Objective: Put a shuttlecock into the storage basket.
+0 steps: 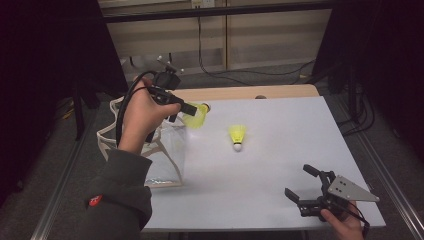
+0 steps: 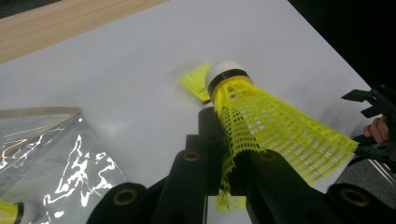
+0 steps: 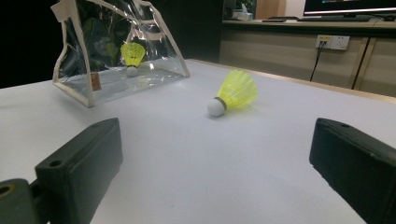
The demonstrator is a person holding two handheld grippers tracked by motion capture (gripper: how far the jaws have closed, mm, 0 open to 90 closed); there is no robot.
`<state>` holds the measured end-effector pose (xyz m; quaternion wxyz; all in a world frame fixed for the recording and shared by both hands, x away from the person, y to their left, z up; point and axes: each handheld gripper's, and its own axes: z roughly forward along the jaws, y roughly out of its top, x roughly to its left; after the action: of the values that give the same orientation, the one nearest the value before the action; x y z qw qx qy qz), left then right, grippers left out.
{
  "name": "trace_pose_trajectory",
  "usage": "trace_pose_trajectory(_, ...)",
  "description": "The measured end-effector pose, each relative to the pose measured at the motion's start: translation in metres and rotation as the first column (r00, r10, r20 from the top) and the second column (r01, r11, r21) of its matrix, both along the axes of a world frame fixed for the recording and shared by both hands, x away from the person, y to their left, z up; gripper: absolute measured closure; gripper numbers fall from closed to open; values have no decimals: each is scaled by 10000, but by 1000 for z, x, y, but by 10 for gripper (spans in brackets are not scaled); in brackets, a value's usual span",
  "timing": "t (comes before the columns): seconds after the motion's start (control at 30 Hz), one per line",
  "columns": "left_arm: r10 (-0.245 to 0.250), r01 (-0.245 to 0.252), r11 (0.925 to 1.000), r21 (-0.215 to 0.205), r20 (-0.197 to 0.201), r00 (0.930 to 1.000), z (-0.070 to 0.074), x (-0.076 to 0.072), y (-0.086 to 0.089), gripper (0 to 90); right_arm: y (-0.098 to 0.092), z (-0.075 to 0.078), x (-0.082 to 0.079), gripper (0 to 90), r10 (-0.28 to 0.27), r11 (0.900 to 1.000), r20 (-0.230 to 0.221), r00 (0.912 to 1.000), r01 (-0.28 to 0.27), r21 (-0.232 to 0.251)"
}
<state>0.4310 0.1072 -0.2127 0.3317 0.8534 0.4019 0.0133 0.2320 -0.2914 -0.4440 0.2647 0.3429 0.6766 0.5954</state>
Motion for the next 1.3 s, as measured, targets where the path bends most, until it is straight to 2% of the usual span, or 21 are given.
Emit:
trace_pose_trajectory(0.9, 717, -718, 9972, 215, 49, 9974, 7, 1, 27, 880, 0, 1, -1, 27, 11, 10000, 35, 10000, -11, 7)
trace_pose_trajectory(1.3, 1075, -1076, 9941, 127, 37, 9942, 9, 3, 41, 880, 0, 1, 0, 26, -25, 10000, 19, 10000, 25, 26)
